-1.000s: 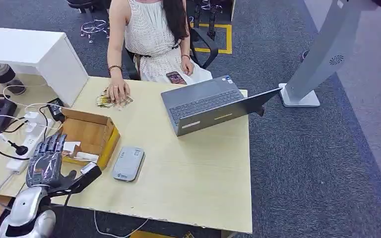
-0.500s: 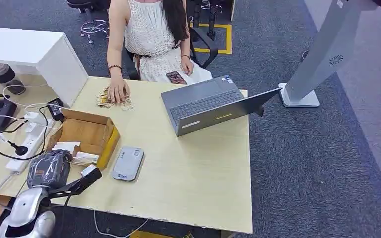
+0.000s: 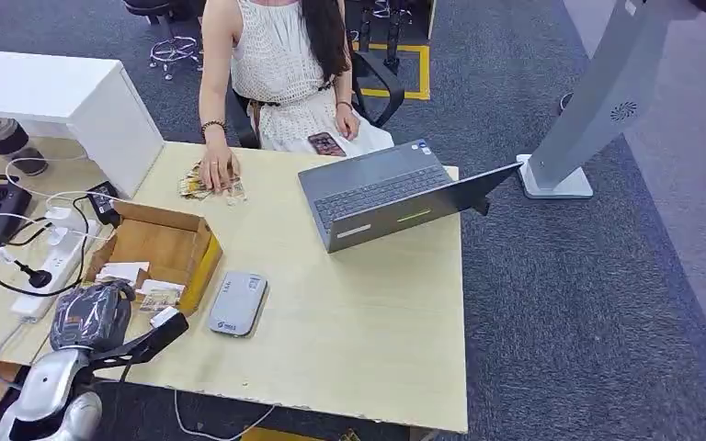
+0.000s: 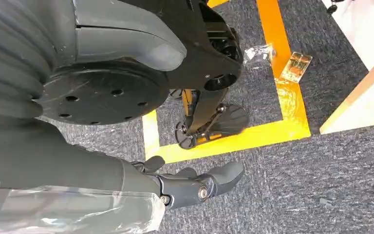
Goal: Pass the card to the sensor for recognition and then transmit it.
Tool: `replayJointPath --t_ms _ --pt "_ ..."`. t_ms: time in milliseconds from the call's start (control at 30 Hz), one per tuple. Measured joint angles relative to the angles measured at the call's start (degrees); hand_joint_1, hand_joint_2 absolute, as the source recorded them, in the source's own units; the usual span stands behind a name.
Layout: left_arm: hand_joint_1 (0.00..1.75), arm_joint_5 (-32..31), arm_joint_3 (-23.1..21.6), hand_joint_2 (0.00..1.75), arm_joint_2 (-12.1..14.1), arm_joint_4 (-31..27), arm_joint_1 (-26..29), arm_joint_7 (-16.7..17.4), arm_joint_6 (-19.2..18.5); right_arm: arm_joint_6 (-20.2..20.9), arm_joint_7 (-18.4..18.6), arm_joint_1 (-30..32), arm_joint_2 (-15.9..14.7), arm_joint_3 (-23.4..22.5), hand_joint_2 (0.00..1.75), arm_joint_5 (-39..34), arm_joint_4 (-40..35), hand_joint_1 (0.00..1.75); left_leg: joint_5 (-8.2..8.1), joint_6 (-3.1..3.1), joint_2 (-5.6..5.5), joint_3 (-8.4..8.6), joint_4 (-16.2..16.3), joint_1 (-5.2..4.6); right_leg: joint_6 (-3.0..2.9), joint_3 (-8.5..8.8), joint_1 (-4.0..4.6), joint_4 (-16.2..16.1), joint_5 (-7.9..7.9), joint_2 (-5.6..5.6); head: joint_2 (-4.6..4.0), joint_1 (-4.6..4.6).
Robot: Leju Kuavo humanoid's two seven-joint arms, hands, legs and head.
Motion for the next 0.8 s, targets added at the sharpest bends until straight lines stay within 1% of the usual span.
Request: replayJointPath --t_ms 167,200,233,433,567,800 --pt "1.75 0.0 0.0 1.75 0.0 0.0 0.0 0.0 0.0 0.0 0.0 0.0 0.0 -0.1 1.75 0.0 0.0 0.0 0.0 0.0 0.0 0.0 0.0 0.0 0.0 0.0 0.0 0.0 0.0 0.0 0.0 0.0" --pt "0.07 0.0 0.0 1.75 0.0 0.0 0.0 0.0 0.0 -0.1 0.0 0.0 0.0 -0.2 1.75 0.0 0.0 0.0 0.0 0.0 0.0 0.0 0.0 0.0 0.0 0.0 0.0 0.0 0.0 0.0 0.0 0.0" --pt "0.0 0.0 0.0 1.75 0.0 0.0 0.0 0.0 0.3 -0.2 0.0 0.0 0.0 -0.2 1.75 0.1 0.0 0.0 0.0 0.0 0.0 0.0 0.0 0.0 0.0 0.01 0.0 0.0 0.0 0.0 0.0 0.0" --pt "0.0 -1.2 0.0 1.75 -0.1 -2.1 1.2 0.0 2.9 -0.4 -0.2 0.2 0.0 -0.6 1.75 0.1 0.0 0.0 0.0 0.0 -0.02 0.0 0.0 0.0 0.0 0.01 0.0 0.0 0.0 -0.01 0.0 0.02" --pt "0.0 -1.5 0.0 1.75 -0.1 -4.1 1.7 0.0 2.9 -0.3 -0.3 0.3 -0.1 -0.8 1.75 0.2 0.0 0.0 0.0 0.0 -0.02 0.0 0.0 0.0 0.0 0.01 0.0 0.0 0.0 -0.01 0.0 0.0" --pt "0.0 -1.7 0.0 1.75 -0.1 -4.8 1.7 0.2 2.8 -0.3 -0.3 0.3 0.0 -1.1 1.75 0.3 0.0 0.0 0.0 0.0 -0.01 0.01 0.0 0.0 0.0 0.01 0.0 0.0 0.0 -0.01 0.0 0.0"
